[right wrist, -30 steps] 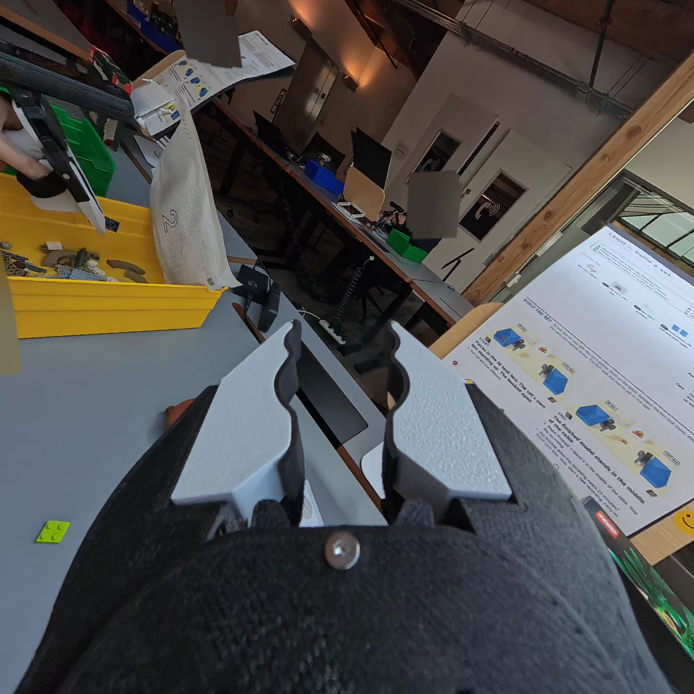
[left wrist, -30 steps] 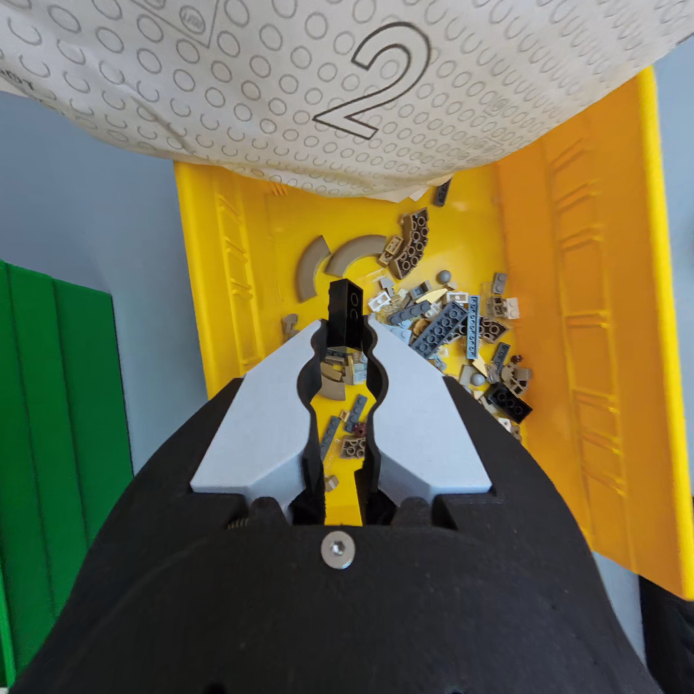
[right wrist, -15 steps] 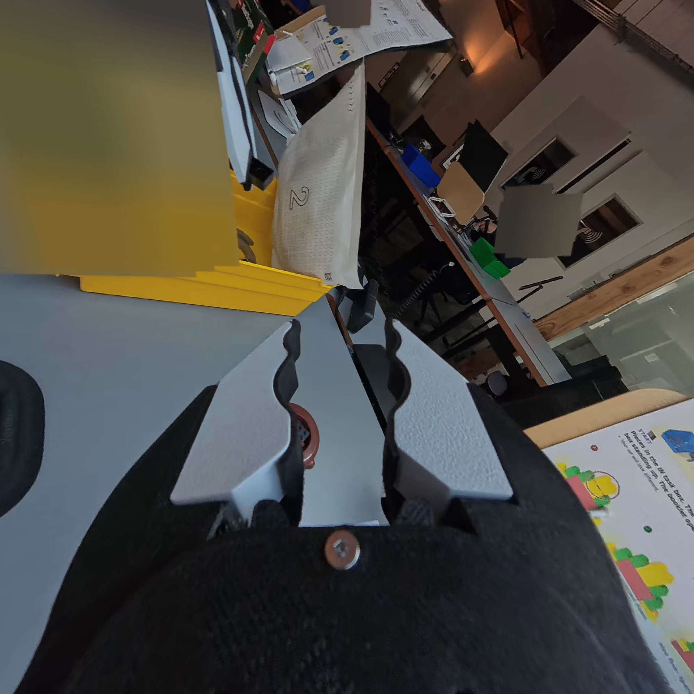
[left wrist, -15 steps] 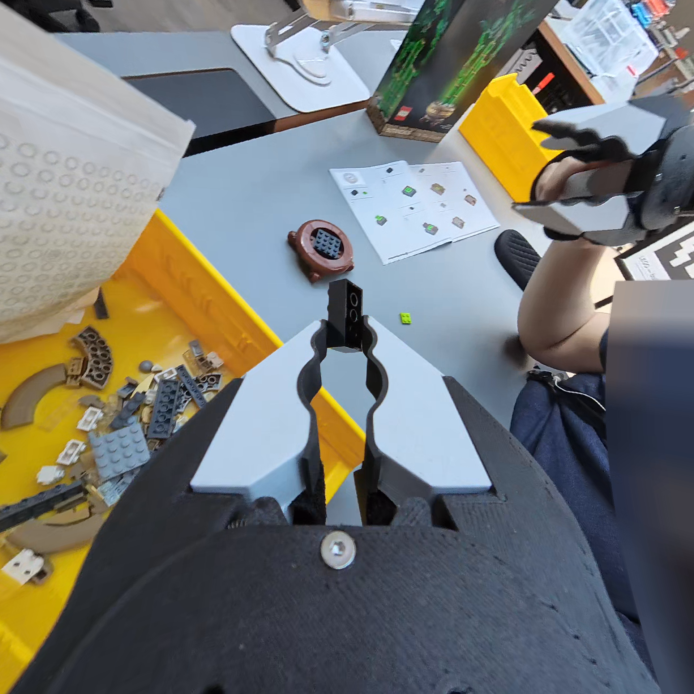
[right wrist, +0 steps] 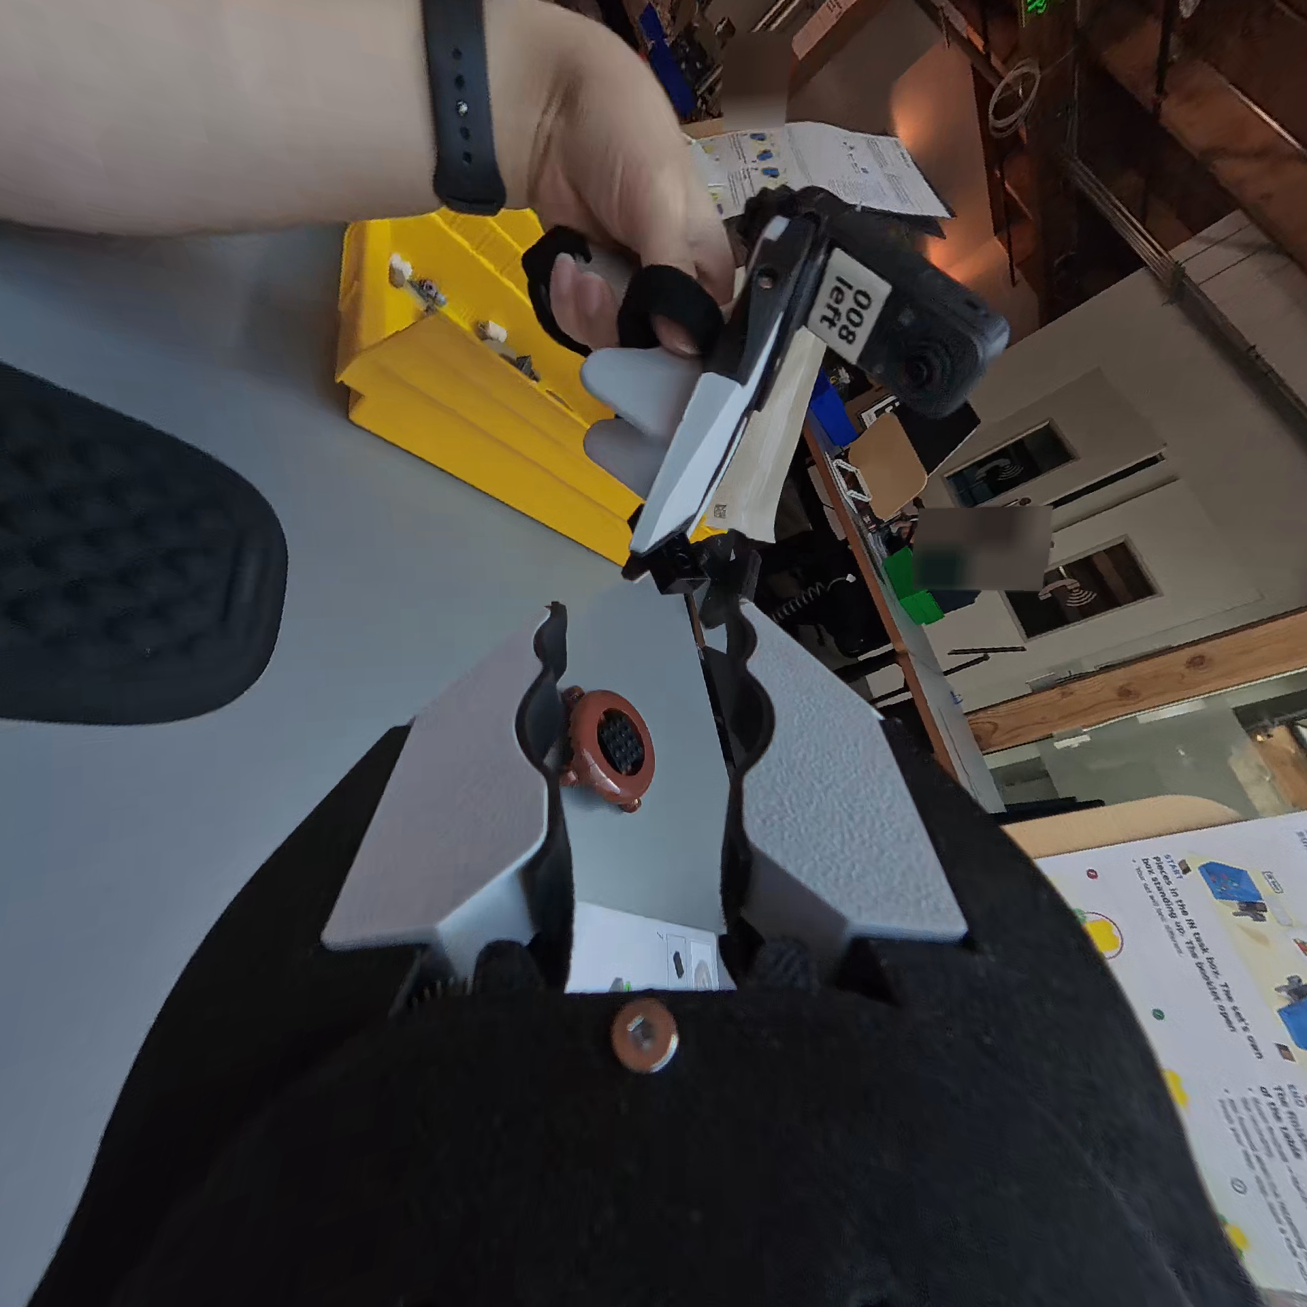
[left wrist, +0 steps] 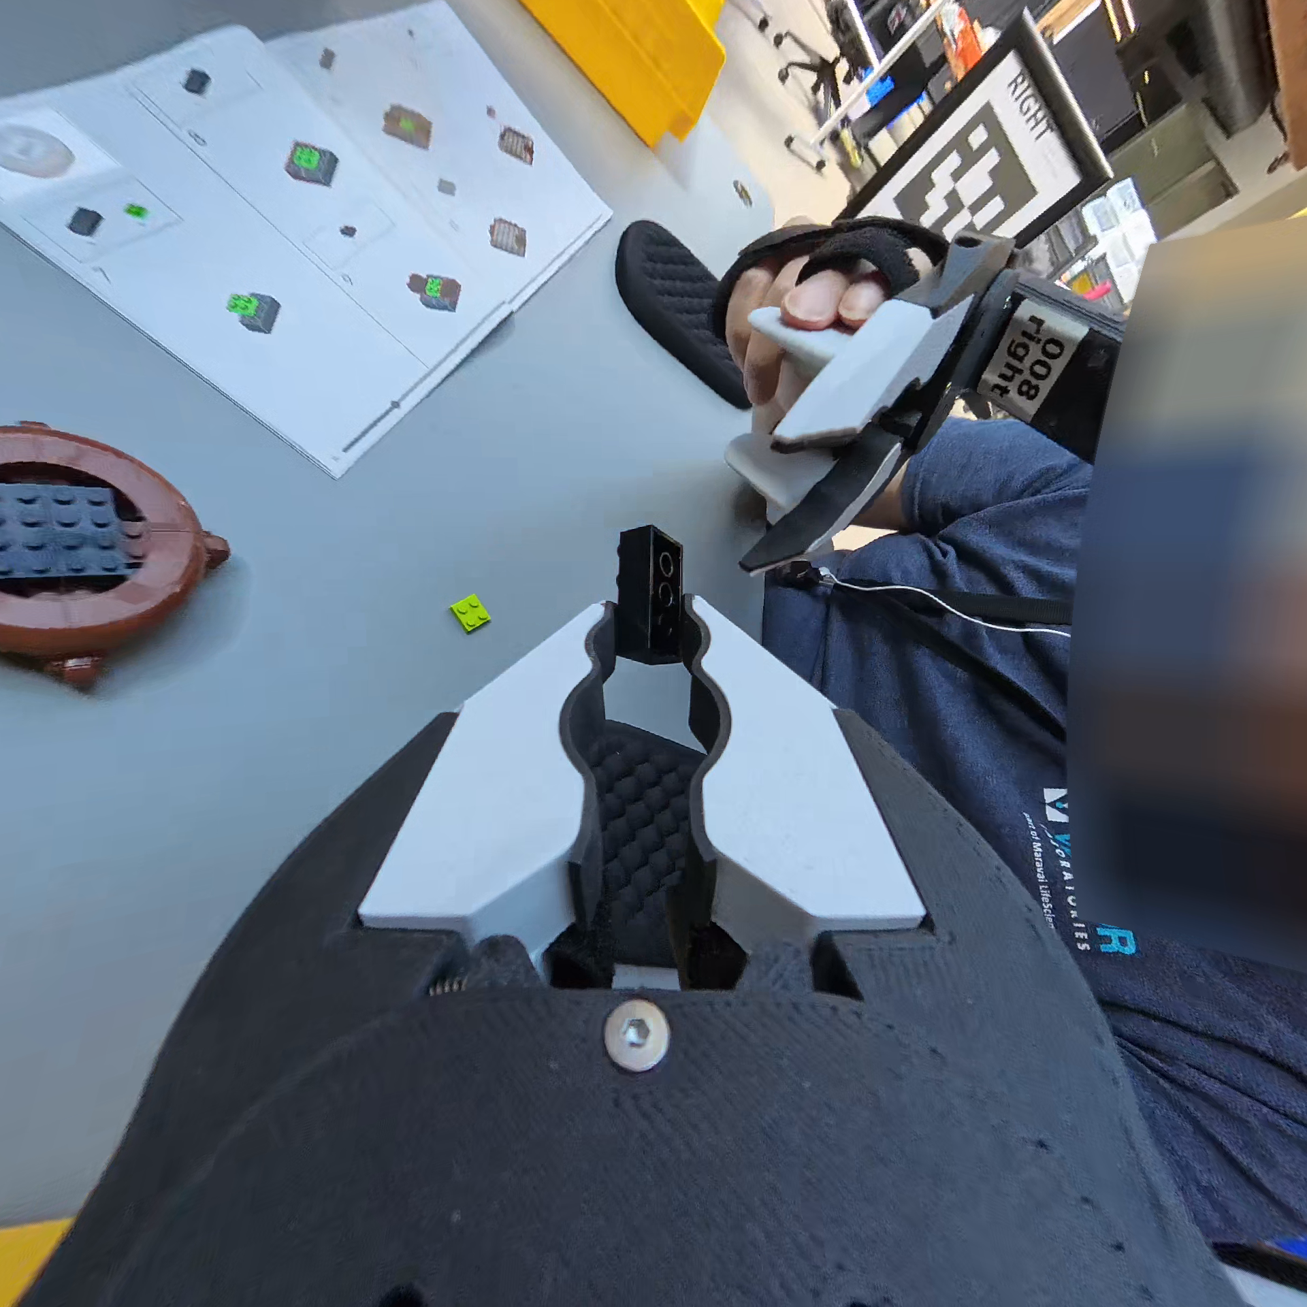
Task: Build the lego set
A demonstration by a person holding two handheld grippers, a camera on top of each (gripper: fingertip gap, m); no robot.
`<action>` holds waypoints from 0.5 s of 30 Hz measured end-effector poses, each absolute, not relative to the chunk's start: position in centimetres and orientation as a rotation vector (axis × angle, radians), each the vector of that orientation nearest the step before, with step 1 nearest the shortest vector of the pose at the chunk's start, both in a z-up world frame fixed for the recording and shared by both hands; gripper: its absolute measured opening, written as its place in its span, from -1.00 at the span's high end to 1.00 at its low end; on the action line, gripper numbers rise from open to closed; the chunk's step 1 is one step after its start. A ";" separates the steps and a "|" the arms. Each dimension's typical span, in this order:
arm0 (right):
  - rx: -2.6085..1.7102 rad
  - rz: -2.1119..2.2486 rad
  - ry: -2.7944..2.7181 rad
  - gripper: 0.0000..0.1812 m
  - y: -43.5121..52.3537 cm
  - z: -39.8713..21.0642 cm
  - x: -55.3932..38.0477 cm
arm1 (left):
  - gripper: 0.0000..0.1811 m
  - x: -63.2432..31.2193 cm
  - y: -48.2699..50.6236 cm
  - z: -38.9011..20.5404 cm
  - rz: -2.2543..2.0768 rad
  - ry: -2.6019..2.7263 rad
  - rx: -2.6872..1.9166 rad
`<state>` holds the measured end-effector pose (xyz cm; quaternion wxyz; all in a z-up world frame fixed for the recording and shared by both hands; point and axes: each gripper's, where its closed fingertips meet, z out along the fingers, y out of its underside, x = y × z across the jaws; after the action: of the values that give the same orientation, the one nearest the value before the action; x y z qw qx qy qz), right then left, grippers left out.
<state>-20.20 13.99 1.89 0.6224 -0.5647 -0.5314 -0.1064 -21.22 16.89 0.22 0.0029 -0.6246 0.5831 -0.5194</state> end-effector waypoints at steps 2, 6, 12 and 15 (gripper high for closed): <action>-1.278 -0.353 -1.261 0.50 13.0 -0.5 -19.2 | 0.82 -19.9 14.9 -1.6 -1.587 1.934 -2.021; -1.177 -0.509 -1.240 0.50 11.3 -2.9 -17.5 | 0.82 -17.7 11.0 -4.3 -1.598 2.086 -2.093; -1.083 -0.522 -1.240 0.53 9.2 -4.9 -16.1 | 0.82 -15.6 7.5 -6.3 -1.686 2.184 -2.132; -1.053 -0.552 -1.250 0.59 8.8 -5.8 -15.3 | 0.82 -14.9 6.7 -6.3 -1.769 2.171 -2.129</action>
<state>-15.27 8.83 -5.81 0.6508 -0.4634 -0.5502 -0.2429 -14.94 6.74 -6.27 -0.1869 -0.5946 0.6062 -0.4940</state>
